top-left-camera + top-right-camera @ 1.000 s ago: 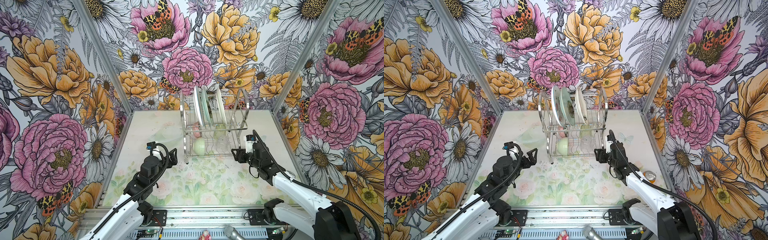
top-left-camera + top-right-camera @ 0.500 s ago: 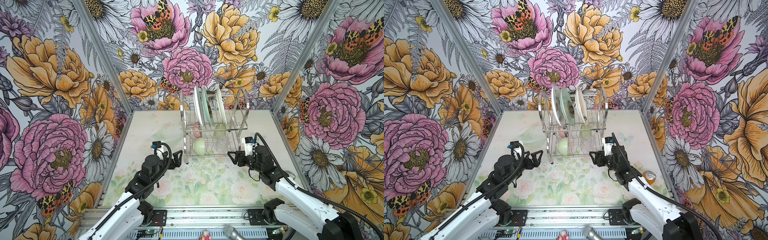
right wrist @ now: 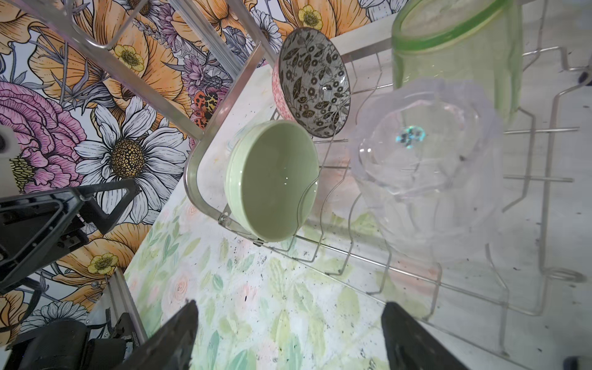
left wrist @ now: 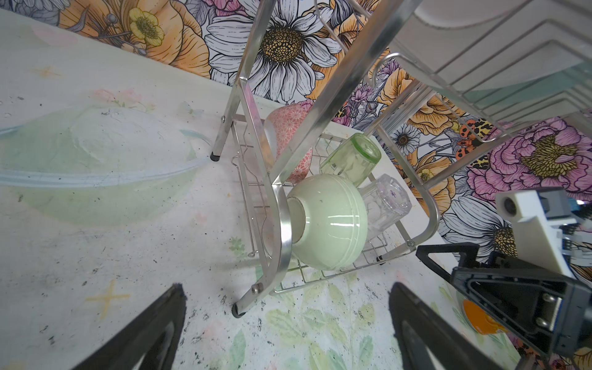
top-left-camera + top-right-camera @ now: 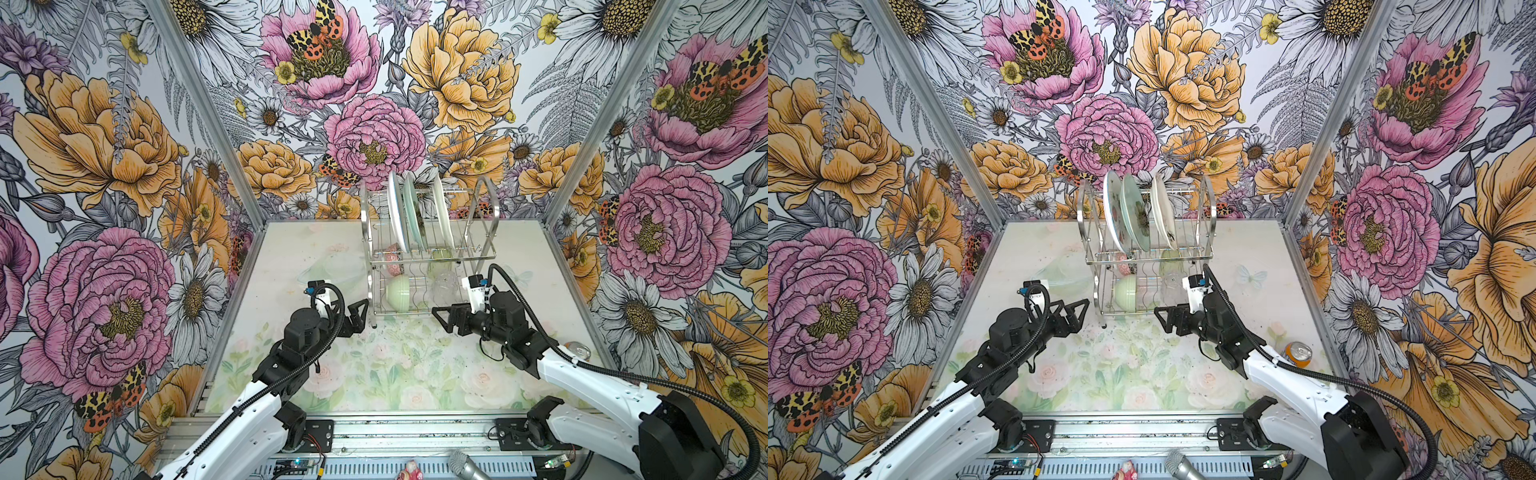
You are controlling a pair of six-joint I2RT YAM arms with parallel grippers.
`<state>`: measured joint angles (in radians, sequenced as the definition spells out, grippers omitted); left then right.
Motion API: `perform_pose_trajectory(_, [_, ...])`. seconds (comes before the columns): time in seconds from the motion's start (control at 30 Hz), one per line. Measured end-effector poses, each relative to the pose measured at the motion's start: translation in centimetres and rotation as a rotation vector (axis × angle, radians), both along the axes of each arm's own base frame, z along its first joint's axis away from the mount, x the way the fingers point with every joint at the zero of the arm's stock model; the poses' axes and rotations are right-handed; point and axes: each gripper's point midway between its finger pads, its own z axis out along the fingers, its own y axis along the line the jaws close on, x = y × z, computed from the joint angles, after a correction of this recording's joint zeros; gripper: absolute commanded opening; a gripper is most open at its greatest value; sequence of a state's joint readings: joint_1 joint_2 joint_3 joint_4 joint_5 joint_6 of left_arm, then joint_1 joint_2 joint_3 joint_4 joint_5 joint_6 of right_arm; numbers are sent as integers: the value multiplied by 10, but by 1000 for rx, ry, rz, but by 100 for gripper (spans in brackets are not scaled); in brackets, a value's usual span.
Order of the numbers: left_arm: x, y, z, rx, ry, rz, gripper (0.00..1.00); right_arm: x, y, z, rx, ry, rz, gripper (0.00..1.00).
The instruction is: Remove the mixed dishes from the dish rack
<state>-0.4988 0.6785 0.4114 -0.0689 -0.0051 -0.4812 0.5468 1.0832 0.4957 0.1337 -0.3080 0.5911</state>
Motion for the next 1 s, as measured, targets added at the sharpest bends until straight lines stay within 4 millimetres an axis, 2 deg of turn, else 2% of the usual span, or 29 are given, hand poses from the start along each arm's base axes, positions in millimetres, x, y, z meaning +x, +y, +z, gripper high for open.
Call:
perform_pose_trajectory(0.07, [0,0,1,-2,-4,0,99,3,10,1,4,-9,20,93])
perform_pose_trajectory(0.1, [-1,0,2,-4,-7,0,99,4,14,1,5,-10,28,98])
perform_pose_trajectory(0.13, [-1,1,4,-6,-11,0,99,4,19,1,9,-13,37,100])
perform_pose_trajectory(0.3, [-5,3,14,-24,-45,0,99,11,36,-1,14,-33,64,99])
perform_pose_trajectory(0.37, [-7,4,18,-29,-54,0,99,17,44,-1,16,-35,72,95])
perform_pose_trajectory(0.47, [-9,5,20,-33,-61,0,99,23,54,0,28,-44,87,83])
perform_pose_trajectory(0.7, [-10,8,15,-27,-51,7,99,31,71,-3,41,-33,122,77])
perform_pose_trajectory(0.97, [-10,10,12,-22,-42,14,99,34,79,-12,32,-18,137,68])
perform_pose_trajectory(1.0, [-9,10,12,-22,-42,14,99,35,79,-14,29,-16,138,64])
